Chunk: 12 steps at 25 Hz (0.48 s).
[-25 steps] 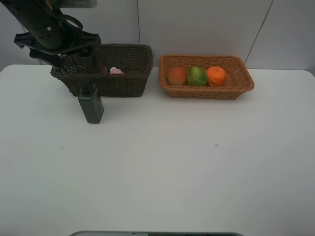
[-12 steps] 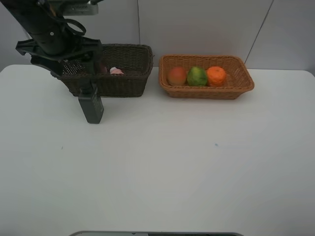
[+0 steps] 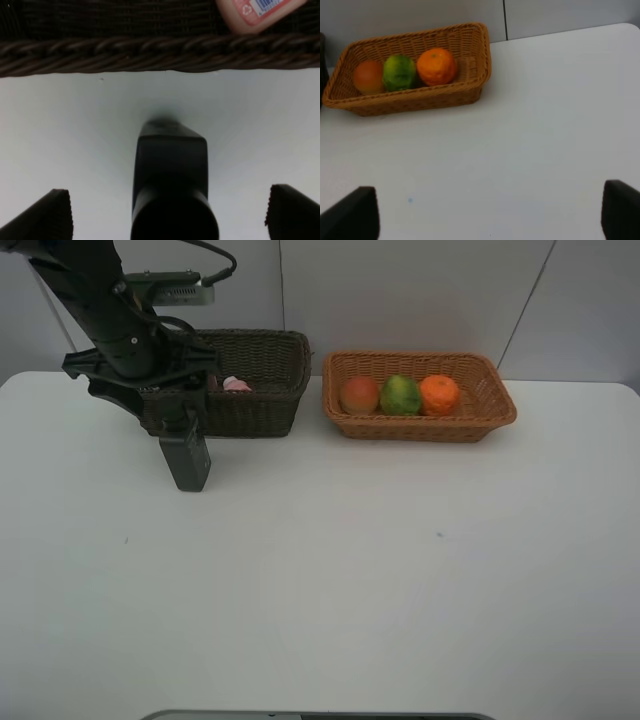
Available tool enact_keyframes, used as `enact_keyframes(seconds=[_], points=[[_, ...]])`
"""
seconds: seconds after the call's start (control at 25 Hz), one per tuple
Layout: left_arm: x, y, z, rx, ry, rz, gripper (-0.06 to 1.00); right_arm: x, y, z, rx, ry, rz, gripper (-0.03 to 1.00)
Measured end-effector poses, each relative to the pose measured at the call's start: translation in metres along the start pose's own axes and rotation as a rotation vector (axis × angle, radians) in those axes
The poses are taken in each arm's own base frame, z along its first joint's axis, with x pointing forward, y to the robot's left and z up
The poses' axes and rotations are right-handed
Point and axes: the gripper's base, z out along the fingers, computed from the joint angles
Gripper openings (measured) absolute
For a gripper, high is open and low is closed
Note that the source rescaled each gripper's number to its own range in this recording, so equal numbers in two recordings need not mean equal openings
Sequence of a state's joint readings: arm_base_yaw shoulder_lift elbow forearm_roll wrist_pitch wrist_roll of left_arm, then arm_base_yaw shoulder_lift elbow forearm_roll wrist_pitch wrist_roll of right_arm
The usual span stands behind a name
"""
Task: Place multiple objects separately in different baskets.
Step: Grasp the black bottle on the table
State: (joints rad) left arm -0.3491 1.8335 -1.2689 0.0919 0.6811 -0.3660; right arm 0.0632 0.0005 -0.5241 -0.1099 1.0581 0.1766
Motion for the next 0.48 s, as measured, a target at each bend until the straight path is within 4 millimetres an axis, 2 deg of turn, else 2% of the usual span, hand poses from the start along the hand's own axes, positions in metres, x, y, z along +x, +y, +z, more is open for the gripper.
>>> enact_keyframes(seconds=[0.48], points=[[0.0006,-0.0004,0.0051,0.001,0.007,-0.002,1.00,0.0000,0.0000,0.0000,0.000,0.000,0.000,0.96]])
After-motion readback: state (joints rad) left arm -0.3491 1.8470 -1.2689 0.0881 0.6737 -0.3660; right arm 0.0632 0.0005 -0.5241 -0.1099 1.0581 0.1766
